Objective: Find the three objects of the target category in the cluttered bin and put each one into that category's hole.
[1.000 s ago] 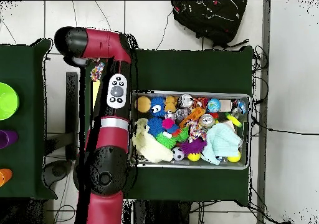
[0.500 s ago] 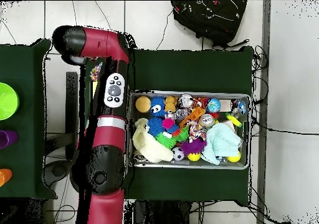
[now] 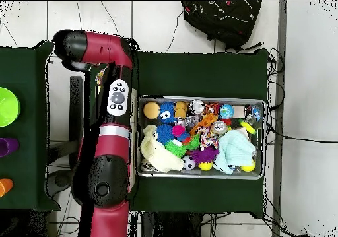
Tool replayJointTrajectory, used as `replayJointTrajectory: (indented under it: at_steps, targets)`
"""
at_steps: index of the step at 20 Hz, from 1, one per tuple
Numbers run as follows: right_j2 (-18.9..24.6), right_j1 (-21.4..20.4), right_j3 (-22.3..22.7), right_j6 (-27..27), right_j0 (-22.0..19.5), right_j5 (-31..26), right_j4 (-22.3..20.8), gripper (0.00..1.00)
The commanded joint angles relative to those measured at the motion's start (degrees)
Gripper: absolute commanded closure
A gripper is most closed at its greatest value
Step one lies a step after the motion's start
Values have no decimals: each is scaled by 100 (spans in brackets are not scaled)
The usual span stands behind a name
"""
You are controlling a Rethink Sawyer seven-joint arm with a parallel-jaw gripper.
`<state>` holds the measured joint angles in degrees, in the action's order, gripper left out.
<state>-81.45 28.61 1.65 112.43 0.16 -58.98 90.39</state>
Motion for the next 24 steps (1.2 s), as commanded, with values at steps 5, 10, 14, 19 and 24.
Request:
replayJointTrajectory:
  at_steps: [5, 10, 14, 19, 24]
  targets:
    - [796, 216, 647, 771, 151, 357, -622, 0]
    - [913, 231, 617, 772, 139, 443, -709, 0]
    - [987, 242, 598, 771, 119, 484, -769, 0]
    - [1383, 34, 863, 741, 293, 309, -1107, 0]
    - [2009, -663, 1639, 596, 678, -326, -1838, 0]
